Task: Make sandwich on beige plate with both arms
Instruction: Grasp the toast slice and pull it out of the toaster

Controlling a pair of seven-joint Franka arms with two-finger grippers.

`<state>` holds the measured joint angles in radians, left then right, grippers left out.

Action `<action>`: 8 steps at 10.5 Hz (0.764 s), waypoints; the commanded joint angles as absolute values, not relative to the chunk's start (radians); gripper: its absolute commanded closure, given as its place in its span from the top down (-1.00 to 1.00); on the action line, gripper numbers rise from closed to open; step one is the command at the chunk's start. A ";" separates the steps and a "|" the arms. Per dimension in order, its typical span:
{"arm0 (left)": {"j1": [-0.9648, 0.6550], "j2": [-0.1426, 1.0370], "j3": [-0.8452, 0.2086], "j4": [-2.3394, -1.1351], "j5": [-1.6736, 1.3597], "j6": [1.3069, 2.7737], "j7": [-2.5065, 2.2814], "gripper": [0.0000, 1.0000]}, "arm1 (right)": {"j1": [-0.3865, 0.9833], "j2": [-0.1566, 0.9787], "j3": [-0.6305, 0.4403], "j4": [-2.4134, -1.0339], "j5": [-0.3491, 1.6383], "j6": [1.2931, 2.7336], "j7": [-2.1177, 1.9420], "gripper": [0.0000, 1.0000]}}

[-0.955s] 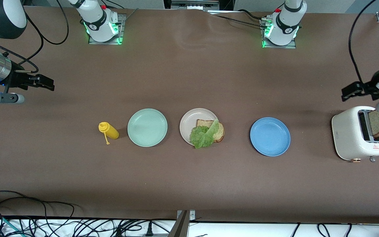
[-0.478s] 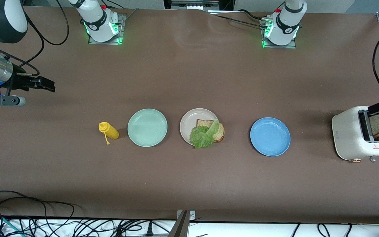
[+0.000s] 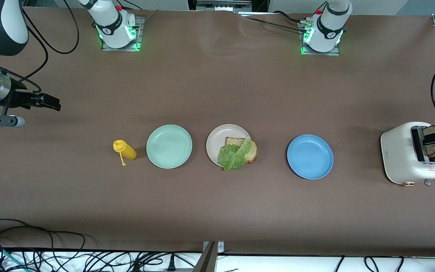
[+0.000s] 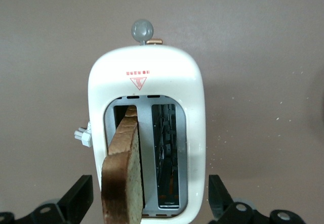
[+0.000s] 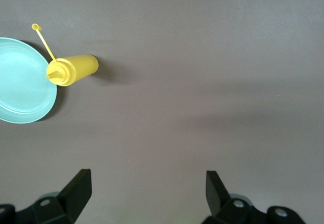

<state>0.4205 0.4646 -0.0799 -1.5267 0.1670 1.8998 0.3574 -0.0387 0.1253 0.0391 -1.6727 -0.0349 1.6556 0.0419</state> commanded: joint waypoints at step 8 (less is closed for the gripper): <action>0.506 0.482 -0.098 -1.520 0.193 1.871 0.410 -1.00 | -0.051 0.149 0.034 -1.640 -0.029 1.609 0.055 1.00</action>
<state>0.4929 0.4946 -0.0835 -1.5341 0.1766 1.8923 0.4177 -0.0394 0.1441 0.0322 -1.6645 -0.0350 1.6387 0.0476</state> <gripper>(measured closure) 0.841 0.000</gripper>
